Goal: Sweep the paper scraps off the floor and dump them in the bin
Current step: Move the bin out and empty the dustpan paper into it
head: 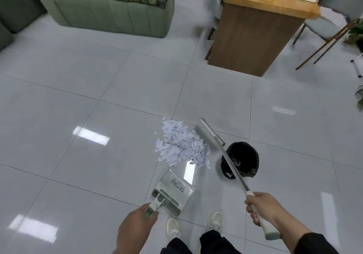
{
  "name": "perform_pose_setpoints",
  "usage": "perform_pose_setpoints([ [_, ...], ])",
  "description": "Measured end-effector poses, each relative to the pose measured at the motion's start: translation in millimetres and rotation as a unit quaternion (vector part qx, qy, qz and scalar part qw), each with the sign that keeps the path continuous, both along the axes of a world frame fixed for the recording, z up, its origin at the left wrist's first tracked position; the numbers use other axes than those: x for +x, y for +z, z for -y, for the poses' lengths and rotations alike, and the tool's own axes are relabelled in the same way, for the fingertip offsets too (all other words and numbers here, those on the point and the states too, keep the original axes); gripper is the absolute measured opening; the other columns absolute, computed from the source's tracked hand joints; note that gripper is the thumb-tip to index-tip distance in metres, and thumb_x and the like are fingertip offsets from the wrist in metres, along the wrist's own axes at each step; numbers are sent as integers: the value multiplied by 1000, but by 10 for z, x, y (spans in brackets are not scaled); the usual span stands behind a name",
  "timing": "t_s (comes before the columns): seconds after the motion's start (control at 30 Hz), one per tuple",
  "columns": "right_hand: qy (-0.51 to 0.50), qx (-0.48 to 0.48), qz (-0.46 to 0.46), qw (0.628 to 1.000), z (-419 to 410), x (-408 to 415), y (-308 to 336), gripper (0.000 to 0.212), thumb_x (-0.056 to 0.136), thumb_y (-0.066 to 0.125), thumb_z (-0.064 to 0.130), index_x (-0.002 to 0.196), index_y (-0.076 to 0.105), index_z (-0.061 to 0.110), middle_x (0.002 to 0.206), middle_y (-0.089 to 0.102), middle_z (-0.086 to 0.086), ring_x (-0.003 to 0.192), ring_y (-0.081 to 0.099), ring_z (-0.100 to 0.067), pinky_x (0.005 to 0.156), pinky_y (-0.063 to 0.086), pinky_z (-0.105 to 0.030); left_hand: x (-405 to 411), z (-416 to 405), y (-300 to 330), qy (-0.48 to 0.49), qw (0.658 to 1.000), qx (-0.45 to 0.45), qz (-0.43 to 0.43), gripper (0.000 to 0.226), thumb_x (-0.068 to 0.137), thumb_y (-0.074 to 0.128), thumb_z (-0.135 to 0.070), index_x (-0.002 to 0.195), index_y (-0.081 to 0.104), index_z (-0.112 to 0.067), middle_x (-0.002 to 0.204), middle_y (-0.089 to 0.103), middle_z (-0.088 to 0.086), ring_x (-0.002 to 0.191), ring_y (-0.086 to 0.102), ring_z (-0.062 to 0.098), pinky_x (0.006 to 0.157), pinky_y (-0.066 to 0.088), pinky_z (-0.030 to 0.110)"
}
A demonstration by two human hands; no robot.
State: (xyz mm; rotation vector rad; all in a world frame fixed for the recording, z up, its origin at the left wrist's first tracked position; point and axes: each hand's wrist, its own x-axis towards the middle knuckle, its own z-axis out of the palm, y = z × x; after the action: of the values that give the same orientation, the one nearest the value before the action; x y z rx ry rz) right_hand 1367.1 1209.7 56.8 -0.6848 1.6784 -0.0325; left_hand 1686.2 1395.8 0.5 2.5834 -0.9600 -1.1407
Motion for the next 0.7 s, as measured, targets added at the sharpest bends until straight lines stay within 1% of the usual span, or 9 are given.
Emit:
perform_pose_setpoints([
  [0.07,19,-13,-17,1000,18,2,-59,8,90,52,-4,83,53,0,60,49,-14,42,39,-19,44,34,-22,49,-25,-6,15,1000,-5,5,14,93,56,-55,88,62,-44,80,67,-11,81,62,13,74,51,31],
  [0.13,33,-21,-24,999,44,18,-214,8,88,52,-5,82,52,1,62,47,-14,42,39,-19,44,34,-23,78,13,-82,13,1000,-7,15,19,93,57,-52,77,56,-42,74,65,-10,76,62,12,72,53,31],
  [0.2,48,-26,-38,998,80,40,-335,10,86,52,-6,80,51,1,63,45,-14,43,39,-19,44,34,-23,76,92,-142,-10,1000,-7,12,10,94,57,-49,87,61,-43,74,64,-10,73,60,10,66,50,28],
  [0.27,59,-25,-48,997,86,86,-401,12,86,51,-6,78,49,3,60,43,-12,43,38,-19,45,34,-23,47,189,-156,-37,999,-7,4,17,95,56,-48,106,67,-42,76,62,-12,75,58,9,60,43,24],
  [0.3,57,-18,-51,997,88,73,-484,12,86,51,-6,78,48,3,59,42,-12,43,38,-19,45,33,-23,23,265,-224,-49,999,-6,1,20,95,56,-47,108,68,-40,77,62,-13,75,58,9,60,41,24],
  [0.4,59,-6,-53,997,65,57,-594,9,86,50,-6,81,50,1,59,43,-12,42,39,-19,45,34,-24,-67,496,-254,-53,999,-4,-9,10,94,56,-46,95,64,-39,76,63,-12,74,59,7,59,41,23],
  [0.47,65,1,-51,997,26,73,-612,6,87,50,-4,83,52,0,59,45,-13,42,40,-20,44,36,-25,-138,618,-249,-53,998,-10,-11,10,94,56,-44,88,60,-37,74,63,-11,72,58,7,59,42,24],
  [0.6,81,47,-45,995,-27,-14,-670,5,89,50,-1,86,54,-1,58,48,-13,41,41,-20,45,36,-24,-394,1026,-331,-66,997,-32,-15,16,95,55,-47,89,61,-33,74,63,-9,72,60,13,60,44,28],
  [0.7,89,83,-26,992,-145,-106,-627,4,89,51,0,86,55,0,58,49,-14,40,41,-20,45,35,-22,-569,1293,-364,-74,996,-40,-20,19,96,53,-49,87,59,-33,75,64,-9,74,62,15,66,50,30],
])
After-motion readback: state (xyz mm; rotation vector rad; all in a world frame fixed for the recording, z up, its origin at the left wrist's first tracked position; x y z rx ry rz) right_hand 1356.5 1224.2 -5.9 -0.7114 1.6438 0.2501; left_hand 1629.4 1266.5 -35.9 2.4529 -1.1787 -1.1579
